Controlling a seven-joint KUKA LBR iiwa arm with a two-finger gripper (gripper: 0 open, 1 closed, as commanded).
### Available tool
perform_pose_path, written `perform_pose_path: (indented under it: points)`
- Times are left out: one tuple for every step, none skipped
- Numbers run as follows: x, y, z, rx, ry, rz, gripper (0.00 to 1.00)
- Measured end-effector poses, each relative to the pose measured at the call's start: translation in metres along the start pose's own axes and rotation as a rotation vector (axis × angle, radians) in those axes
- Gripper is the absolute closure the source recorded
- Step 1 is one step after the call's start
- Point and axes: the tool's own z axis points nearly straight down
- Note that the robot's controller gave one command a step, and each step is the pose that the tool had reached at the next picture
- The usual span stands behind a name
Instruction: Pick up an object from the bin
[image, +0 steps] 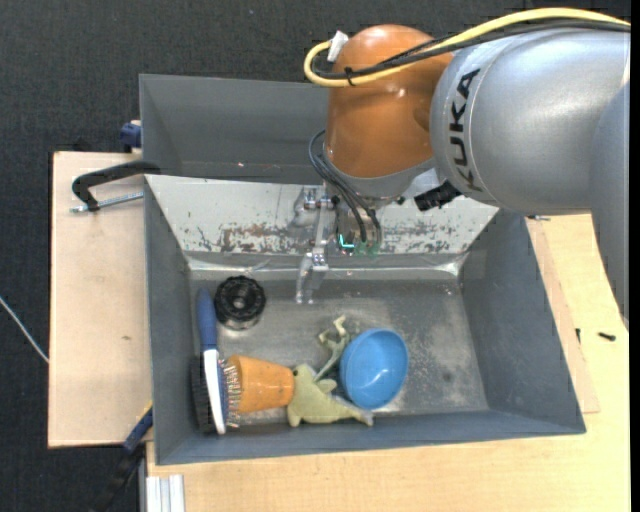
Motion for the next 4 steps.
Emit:
perform_pose_path:
  points:
    - [0.096, -0.013, 0.117, 0.001, 0.003, -0.084, 0.00]
    - [0.099, 0.051, 0.145, 0.004, 0.000, -0.204, 0.00]
    - [0.097, 0.049, 0.143, 0.003, -0.007, -0.196, 1.00]
    - [0.084, 0.029, -0.027, 0.001, -0.021, -0.479, 1.00]
